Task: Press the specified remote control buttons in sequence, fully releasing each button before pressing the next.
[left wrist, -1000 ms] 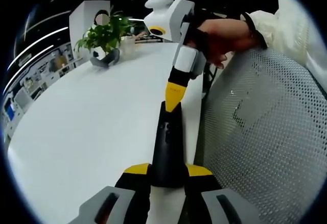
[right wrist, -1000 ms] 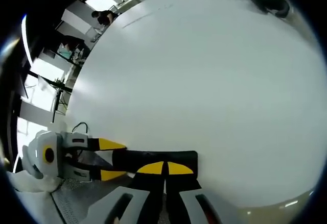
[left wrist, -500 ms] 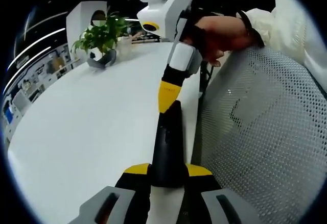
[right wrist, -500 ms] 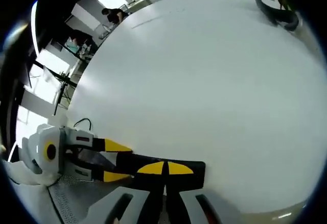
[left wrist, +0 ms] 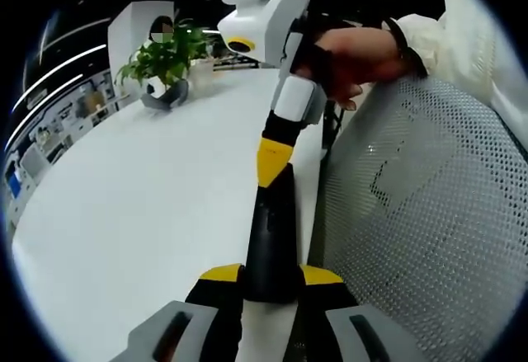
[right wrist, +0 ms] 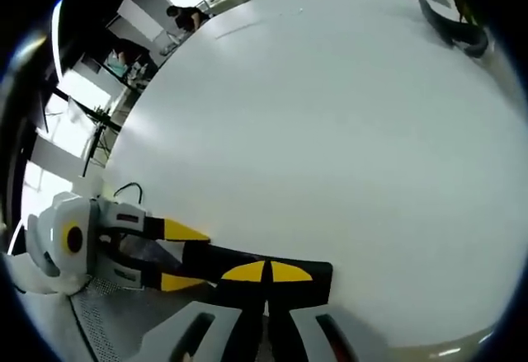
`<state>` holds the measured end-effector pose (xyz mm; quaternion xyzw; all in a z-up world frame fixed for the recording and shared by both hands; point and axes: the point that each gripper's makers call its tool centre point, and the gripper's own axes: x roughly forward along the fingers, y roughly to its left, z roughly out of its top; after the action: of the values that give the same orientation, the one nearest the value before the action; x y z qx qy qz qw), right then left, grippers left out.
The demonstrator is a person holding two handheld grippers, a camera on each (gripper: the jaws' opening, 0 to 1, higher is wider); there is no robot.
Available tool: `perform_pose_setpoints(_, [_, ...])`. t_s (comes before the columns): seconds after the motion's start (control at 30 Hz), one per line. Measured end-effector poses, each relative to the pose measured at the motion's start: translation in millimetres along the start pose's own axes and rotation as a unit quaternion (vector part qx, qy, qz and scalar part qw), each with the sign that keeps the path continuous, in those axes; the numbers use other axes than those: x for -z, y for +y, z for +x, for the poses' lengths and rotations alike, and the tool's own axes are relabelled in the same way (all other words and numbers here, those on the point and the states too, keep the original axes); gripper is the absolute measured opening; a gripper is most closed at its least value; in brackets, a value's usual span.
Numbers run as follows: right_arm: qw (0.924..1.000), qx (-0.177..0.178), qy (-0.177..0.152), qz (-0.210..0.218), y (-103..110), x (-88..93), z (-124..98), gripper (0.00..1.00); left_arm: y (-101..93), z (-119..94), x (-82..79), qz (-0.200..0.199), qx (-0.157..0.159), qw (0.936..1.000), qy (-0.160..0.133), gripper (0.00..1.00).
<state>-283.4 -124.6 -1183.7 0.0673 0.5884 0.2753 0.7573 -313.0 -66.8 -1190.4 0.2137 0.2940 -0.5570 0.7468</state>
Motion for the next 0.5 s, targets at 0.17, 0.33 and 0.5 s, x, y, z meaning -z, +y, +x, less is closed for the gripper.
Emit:
perform_pose_setpoints(0.17, [0.9999, -0.003, -0.002, 0.01, -1.2, -0.3, -1.1, 0.0, 0.1, -0.1, 0.1, -0.001, 0.0, 1.0, 0.0, 0.25])
perform_pose_setpoints(0.33, [0.9996, -0.009, -0.005, 0.026, -0.8, -0.2, -1.3, 0.0, 0.1, -0.1, 0.1, -0.002, 0.0, 1.0, 0.0, 0.25])
perform_pose_setpoints(0.5, [0.9998, -0.002, -0.005, 0.018, -0.6, -0.4, 0.0, 0.0, 0.5, 0.3, -0.2, -0.002, -0.001, 1.0, -0.002, 0.25])
